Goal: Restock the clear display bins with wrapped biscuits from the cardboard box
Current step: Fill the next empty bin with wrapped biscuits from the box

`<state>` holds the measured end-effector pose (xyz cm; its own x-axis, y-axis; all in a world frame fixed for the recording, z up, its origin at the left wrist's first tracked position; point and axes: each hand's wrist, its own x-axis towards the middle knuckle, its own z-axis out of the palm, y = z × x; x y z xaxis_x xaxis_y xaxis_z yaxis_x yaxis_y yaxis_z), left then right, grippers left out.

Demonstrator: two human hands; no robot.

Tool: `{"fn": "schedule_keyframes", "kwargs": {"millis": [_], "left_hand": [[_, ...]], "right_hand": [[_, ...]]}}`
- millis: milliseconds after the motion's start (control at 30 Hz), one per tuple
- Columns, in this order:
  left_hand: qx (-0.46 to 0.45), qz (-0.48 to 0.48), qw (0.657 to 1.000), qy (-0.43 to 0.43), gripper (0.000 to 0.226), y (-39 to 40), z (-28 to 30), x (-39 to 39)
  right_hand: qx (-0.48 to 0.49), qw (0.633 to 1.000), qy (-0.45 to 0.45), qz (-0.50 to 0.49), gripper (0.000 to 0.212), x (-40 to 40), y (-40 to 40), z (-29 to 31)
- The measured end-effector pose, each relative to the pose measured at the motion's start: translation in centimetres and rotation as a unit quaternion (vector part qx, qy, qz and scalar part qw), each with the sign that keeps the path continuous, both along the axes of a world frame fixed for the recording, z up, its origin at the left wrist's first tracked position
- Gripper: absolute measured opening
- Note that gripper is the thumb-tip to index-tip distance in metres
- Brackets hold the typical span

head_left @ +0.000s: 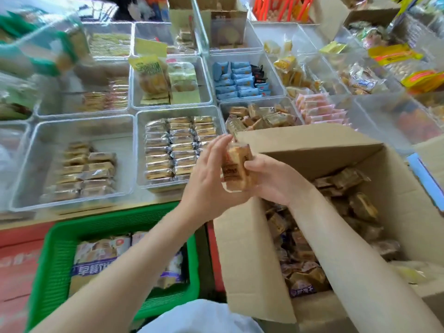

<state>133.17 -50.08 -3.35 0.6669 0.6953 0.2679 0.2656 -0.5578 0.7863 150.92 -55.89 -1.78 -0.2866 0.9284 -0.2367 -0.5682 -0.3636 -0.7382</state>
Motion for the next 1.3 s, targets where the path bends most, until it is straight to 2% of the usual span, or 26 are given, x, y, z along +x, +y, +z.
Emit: {"fn": "schedule_keyframes", "kwargs": {"millis": [133, 233, 267, 333, 433, 500, 567, 633, 667, 733, 800, 867, 1000, 1100, 1233, 1300], "left_hand": [[0.075, 0.068, 0.995, -0.013, 0.089, 4.9, -2.4, -7.4], [0.047, 0.113, 0.992, -0.017, 0.084, 7.7, -3.9, -13.9], [0.016, 0.137, 0.991, 0.001, 0.083, 8.6, -4.5, -16.2], [-0.007, 0.191, 0.980, 0.058, 0.084, 11.0, -6.1, -20.7], [0.012, 0.227, 0.960, 0.161, 0.079, 14.8, -8.9, -26.6], [0.013, 0.222, 0.956, 0.193, 0.075, 16.8, -10.3, -29.2], [-0.005, 0.212, 0.957, 0.197, 0.082, 18.8, -12.1, -31.3], [-0.033, 0.206, 0.951, 0.227, 0.092, 21.1, -14.0, -32.9], [-0.039, 0.207, 0.945, 0.249, 0.090, 22.2, -14.8, -33.6], [-0.047, 0.214, 0.931, 0.293, 0.073, 24.1, -16.1, -34.6], [-0.049, 0.216, 0.923, 0.315, 0.057, 25.1, -16.5, -34.8], [-0.030, 0.214, 0.920, 0.328, 0.052, 25.4, -16.6, -34.7], [-0.032, 0.224, 0.911, 0.345, 0.049, 25.3, -17.1, -34.6], [-0.013, 0.232, 0.910, 0.344, 0.042, 25.3, -17.4, -34.5], [-0.011, 0.227, 0.907, 0.355, 0.040, 25.3, -17.4, -34.3], [-0.016, 0.222, 0.906, 0.361, 0.040, 25.3, -17.3, -34.3]], "right_hand": [[-0.040, 0.999, 0.013, 0.014, 0.052, -7.9, 5.6, -1.4], [-0.079, 0.996, 0.013, 0.026, 0.029, -15.0, 10.2, -2.8], [-0.091, 0.995, -0.008, 0.031, 0.023, -17.4, 11.7, -3.3], [-0.116, 0.984, -0.134, 0.033, 0.025, -22.1, 14.7, -4.6], [-0.114, 0.920, -0.371, 0.059, 0.042, -28.2, 18.6, -7.1], [-0.082, 0.863, -0.491, 0.083, 0.034, -31.1, 20.8, -8.5], [-0.058, 0.817, -0.566, 0.095, 0.027, -32.5, 23.3, -10.0], [-0.054, 0.787, -0.611, 0.066, 0.042, -32.6, 26.2, -11.4], [-0.049, 0.769, -0.635, 0.046, 0.047, -32.3, 27.8, -12.1], [-0.035, 0.728, -0.684, 0.010, 0.038, -31.5, 30.9, -13.0], [-0.021, 0.698, -0.715, -0.022, 0.031, -30.5, 34.0, -13.9], [-0.013, 0.673, -0.739, -0.032, 0.033, -30.1, 37.0, -15.2], [-0.028, 0.624, -0.780, 0.039, 0.041, -30.5, 40.7, -19.3], [-0.053, 0.622, -0.772, 0.124, 0.045, -32.0, 40.9, -21.6], [-0.088, 0.614, -0.777, 0.108, 0.048, -33.4, 39.4, -22.2], [-0.093, 0.629, -0.766, 0.094, 0.050, -34.1, 38.6, -22.4]]}}
